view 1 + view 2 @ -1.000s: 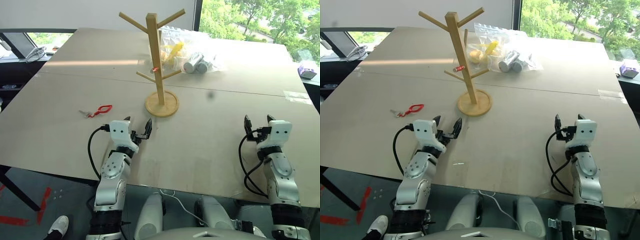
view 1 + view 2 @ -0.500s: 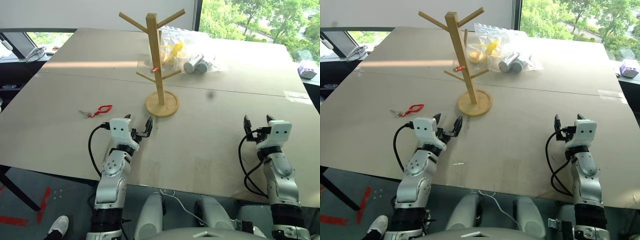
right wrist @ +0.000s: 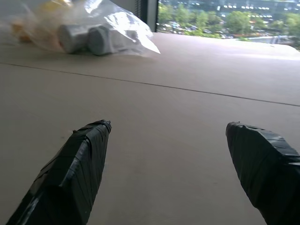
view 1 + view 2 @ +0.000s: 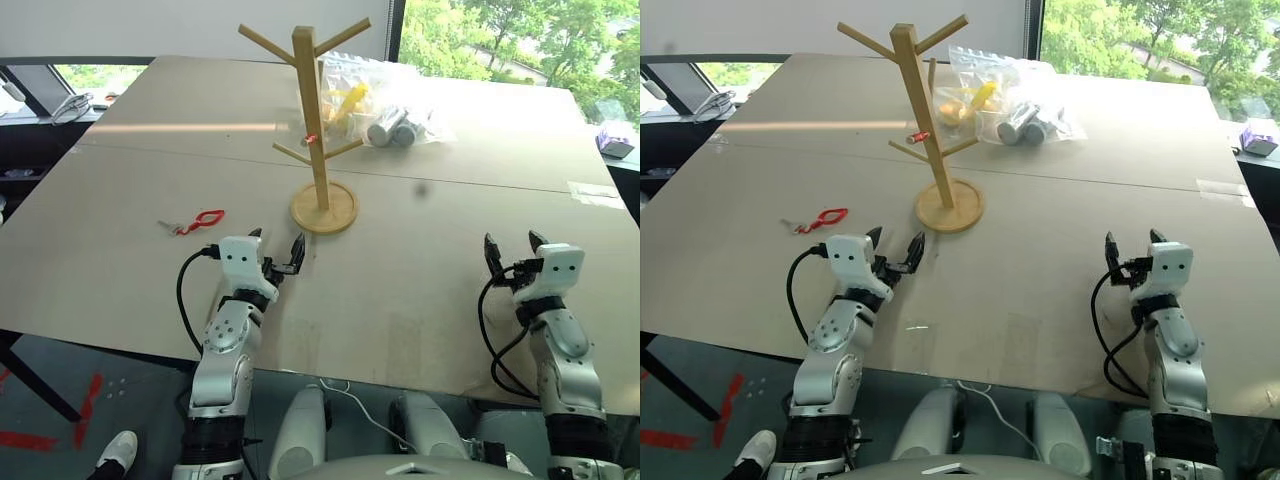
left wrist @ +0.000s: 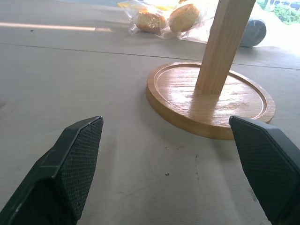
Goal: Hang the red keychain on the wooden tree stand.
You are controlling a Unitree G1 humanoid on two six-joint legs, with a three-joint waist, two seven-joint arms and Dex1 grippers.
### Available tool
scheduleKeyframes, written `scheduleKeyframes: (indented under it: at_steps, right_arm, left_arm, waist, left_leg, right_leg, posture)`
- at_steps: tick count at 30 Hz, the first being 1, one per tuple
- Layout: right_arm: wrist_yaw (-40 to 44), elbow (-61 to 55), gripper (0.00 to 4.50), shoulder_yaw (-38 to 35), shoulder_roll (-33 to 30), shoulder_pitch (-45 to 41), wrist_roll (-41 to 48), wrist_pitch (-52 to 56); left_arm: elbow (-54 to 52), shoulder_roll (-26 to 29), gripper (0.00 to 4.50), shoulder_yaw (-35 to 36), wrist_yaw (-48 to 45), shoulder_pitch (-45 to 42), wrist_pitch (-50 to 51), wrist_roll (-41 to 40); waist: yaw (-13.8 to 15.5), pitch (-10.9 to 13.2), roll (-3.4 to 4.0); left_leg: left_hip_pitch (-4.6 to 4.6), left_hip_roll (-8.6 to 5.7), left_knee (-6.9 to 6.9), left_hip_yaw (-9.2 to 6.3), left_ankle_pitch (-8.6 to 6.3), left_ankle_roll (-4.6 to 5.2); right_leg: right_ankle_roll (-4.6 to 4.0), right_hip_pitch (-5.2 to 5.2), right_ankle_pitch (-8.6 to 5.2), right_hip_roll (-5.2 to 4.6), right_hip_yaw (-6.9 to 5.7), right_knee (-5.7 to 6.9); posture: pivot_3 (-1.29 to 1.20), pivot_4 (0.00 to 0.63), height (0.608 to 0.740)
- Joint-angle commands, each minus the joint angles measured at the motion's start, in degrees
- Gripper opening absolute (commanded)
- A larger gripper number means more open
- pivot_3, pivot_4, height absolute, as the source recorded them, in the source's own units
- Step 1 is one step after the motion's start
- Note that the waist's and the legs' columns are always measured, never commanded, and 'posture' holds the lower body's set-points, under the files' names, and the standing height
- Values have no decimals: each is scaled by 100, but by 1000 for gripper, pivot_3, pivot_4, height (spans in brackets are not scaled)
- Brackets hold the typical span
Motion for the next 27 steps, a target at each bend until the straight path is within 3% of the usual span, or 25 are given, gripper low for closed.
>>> scheduleKeyframes:
  at_steps: [1, 7, 12, 18, 27]
  right_arm:
    - [1650, -1316, 4219, 240, -722, 401, 1238, 302]
    - [3328, -2031, 4219, 606, -1924, 917, 1556, 375]
    - [3926, -1477, 4219, 636, -2096, 497, 1581, 300]
    - [3966, -1037, 4219, 775, -1852, 133, 1335, 150]
    - [3939, -754, 4219, 820, -1699, -121, 1099, -23]
  left_arm:
    - [-134, -22, 4456, 275, 209, -38, 6, -81]
    - [28, 7, 4456, 698, 502, -195, 71, -104]
    - [-111, 301, 4456, 1055, 471, -172, 262, -195]
    - [-82, 1411, 4456, 1517, -773, -132, 853, -1051]
    - [1729, 3057, 4456, 1691, -2349, -724, 592, -971]
  waist:
    - [1, 1, 2]
    - [8, -4, -6]
    - [-14, -3, -9]
    - [5, 0, -14]
    - [19, 1, -12]
  left_leg:
    - [2, 0, 0, 0, 0, 0]
    - [8, 2, 3, -5, 0, 1]
    - [14, 3, 5, -5, 0, 0]
    - [11, 3, 3, -7, 0, 0]
    - [15, 4, 1, -2, 0, 0]
  right_leg:
    - [0, 2, 0, 0, 0, 0]
    - [1, 11, 0, 3, -5, -1]
    - [1, 15, 0, 4, -4, -1]
    - [0, 13, -1, 3, -9, -1]
    - [0, 13, -1, 0, -8, -1]
  posture:
    - [0, 150, 740]
    - [0, 150, 740]
    - [0, 150, 740]
    - [0, 150, 740]
    - [0, 150, 740]
